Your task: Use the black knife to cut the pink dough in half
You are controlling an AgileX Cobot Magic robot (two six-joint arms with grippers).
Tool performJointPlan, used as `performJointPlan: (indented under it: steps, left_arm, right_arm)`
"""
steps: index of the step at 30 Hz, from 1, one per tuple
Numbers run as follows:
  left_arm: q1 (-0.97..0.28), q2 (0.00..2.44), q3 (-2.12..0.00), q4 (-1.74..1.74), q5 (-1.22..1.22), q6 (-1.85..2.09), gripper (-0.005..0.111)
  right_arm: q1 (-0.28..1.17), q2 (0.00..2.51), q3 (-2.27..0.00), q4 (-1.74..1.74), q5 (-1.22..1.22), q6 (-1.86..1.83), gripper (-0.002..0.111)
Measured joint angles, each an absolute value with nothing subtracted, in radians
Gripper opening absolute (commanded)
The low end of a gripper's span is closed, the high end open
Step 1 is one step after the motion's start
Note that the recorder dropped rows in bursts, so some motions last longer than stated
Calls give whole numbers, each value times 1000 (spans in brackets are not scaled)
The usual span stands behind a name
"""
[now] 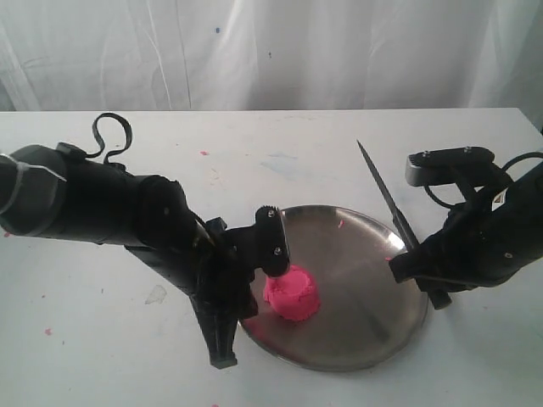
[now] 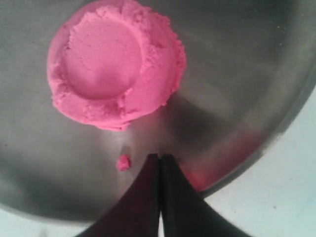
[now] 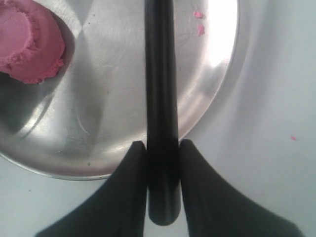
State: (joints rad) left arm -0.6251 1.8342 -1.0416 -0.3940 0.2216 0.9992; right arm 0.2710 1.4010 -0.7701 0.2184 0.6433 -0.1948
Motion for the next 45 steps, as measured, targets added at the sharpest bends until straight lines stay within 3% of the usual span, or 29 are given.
performJointPlan:
  steps: [21, 34, 45]
  left_arm:
    - [-625, 1921, -1162, -573, 218, 1040, 0]
    - [-625, 2012, -1213, -903, 225, 1367, 0]
    - [-628, 1867, -1211, -900, 154, 1382, 0]
  right_arm:
    - [271, 1401, -770, 230, 643, -195, 0]
    - [271, 1401, -770, 230, 643, -195, 0]
    - [271, 1401, -770, 230, 666, -197, 0]
